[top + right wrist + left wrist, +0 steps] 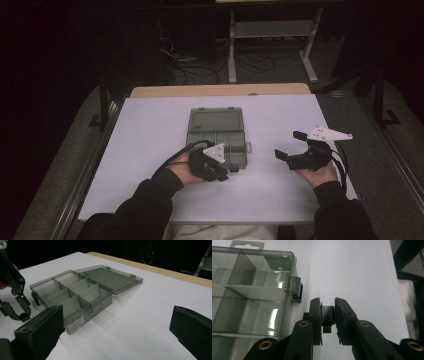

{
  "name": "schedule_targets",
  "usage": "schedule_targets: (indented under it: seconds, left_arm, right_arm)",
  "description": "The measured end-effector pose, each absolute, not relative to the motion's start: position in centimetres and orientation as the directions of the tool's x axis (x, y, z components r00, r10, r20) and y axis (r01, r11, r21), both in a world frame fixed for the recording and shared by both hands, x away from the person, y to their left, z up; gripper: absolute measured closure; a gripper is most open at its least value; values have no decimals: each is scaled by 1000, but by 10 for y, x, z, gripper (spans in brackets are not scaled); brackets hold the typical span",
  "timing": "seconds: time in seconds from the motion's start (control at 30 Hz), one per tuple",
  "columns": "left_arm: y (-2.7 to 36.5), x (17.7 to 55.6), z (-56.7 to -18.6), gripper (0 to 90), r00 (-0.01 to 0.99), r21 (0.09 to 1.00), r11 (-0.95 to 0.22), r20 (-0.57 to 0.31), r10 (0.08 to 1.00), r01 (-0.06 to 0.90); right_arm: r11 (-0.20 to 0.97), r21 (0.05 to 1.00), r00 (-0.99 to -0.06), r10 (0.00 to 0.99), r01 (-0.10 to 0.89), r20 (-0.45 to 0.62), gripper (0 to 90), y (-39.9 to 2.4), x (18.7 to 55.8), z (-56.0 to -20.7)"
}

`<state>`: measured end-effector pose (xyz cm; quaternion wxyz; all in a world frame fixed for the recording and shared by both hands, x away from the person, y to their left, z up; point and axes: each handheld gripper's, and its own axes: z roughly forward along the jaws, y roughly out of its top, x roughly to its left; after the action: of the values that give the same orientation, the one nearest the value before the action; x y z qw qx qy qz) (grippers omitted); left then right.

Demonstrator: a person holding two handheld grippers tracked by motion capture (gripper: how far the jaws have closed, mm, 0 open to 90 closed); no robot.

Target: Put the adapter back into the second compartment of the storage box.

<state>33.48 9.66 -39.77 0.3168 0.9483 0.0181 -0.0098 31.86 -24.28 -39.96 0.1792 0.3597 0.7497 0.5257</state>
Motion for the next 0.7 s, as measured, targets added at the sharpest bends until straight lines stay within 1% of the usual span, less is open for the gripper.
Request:
schedule_targets:
  seconds: [0.3, 0.7]
  left_arm:
    - [99, 336, -385, 760, 1000, 600, -800, -10, 25, 26]
    - [106, 343, -364, 761, 999, 619, -785, 13, 45, 28]
  right_arm:
    - [190, 916, -678, 727, 352, 110, 0, -243, 319, -400]
    - [190, 916, -678, 727, 352, 110, 0, -243, 319, -400]
